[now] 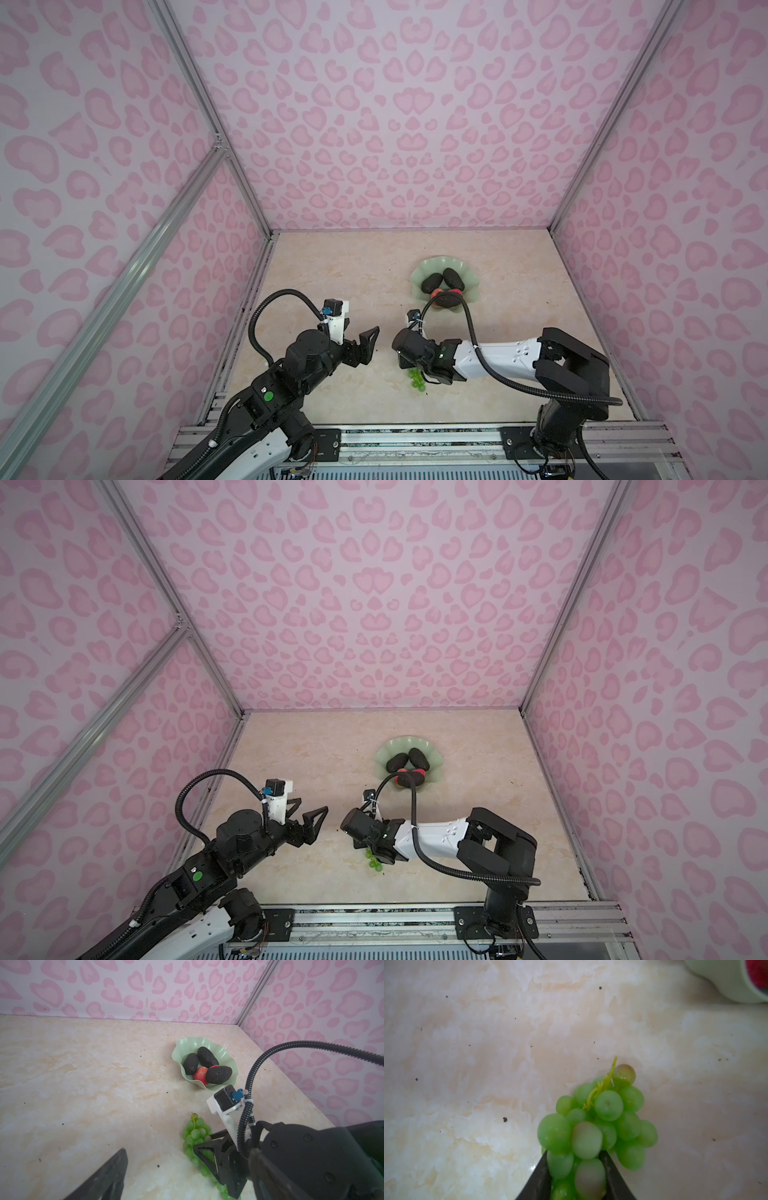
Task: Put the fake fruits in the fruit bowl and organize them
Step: 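Lift the grapes over the bowl and lay them on the fruit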
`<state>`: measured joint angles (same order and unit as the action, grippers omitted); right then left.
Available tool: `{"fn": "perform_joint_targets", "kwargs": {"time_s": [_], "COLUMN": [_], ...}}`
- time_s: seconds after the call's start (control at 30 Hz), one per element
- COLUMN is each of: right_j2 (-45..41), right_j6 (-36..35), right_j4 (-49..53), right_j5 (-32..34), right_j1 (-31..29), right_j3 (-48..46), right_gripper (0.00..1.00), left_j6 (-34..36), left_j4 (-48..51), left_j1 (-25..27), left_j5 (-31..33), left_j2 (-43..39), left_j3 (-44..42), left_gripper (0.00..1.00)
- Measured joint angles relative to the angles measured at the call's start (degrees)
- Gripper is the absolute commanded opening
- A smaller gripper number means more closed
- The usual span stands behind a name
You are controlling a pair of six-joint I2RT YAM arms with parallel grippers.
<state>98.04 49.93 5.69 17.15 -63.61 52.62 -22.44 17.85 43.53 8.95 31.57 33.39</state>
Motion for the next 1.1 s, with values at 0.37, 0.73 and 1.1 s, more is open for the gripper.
{"fn": "perform_joint_targets", "kwargs": {"time_s": [0.37,0.73,1.1], "right_j2": [-11.8,-25.2,-22.9], "right_j6": [-2.3,-10.0,-23.7], "right_j4": [1.0,9.0,14.6], "right_j5": [3.0,5.9,1.5], "right_j1": [1.5,8.5,26.0], "right_j3": [-1.4,3.1,13.4], "right_gripper": [0.17,0.14,0.14], "left_j6": [0.0,0.0,0.2], "left_j4": [0.0,-0.1,-1.4], "left_j1": [0.0,0.0,0.0], "left_j5": [0.0,0.0,-0.2], "left_j2": [0.0,0.0,2.4], "left_j3": [-0.2,-0.2,-0.1], "left_gripper": [0.92,0.92,0.92]}}
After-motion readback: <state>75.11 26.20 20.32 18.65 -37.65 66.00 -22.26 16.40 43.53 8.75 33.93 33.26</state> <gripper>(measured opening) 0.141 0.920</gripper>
